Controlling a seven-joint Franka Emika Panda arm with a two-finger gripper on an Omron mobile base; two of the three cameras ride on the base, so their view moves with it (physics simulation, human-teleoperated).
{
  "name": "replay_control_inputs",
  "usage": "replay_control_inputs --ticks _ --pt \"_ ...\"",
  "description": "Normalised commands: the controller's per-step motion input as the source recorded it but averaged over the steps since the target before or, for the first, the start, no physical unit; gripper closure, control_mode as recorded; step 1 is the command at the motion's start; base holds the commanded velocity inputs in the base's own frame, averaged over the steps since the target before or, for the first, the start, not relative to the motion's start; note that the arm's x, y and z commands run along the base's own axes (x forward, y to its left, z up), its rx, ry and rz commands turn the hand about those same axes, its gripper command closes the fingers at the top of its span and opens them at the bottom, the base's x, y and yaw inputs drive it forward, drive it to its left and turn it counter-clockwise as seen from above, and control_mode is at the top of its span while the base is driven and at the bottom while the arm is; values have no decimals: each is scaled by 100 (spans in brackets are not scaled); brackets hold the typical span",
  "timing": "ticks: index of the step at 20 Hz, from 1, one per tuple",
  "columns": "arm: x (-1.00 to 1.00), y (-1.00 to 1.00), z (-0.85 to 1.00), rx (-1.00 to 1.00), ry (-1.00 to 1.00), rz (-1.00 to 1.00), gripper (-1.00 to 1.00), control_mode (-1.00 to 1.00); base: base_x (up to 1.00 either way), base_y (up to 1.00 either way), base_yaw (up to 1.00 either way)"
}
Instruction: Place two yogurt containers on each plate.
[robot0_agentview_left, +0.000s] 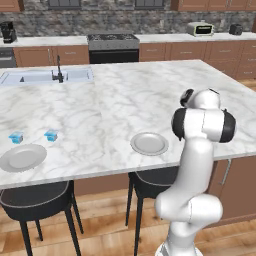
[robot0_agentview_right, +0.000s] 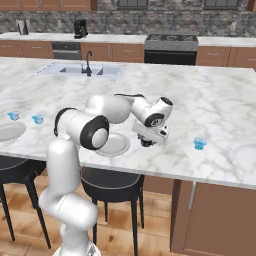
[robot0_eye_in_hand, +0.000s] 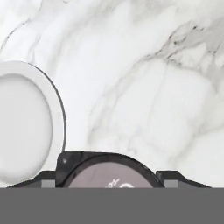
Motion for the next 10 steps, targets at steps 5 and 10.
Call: replay_control_inputs --ticks 5,10 --pt "-7 100 15 -8 -4 -9 100 -100 0 0 0" --pt "28 83 0 -10 0 -13 100 -100 0 0 0"
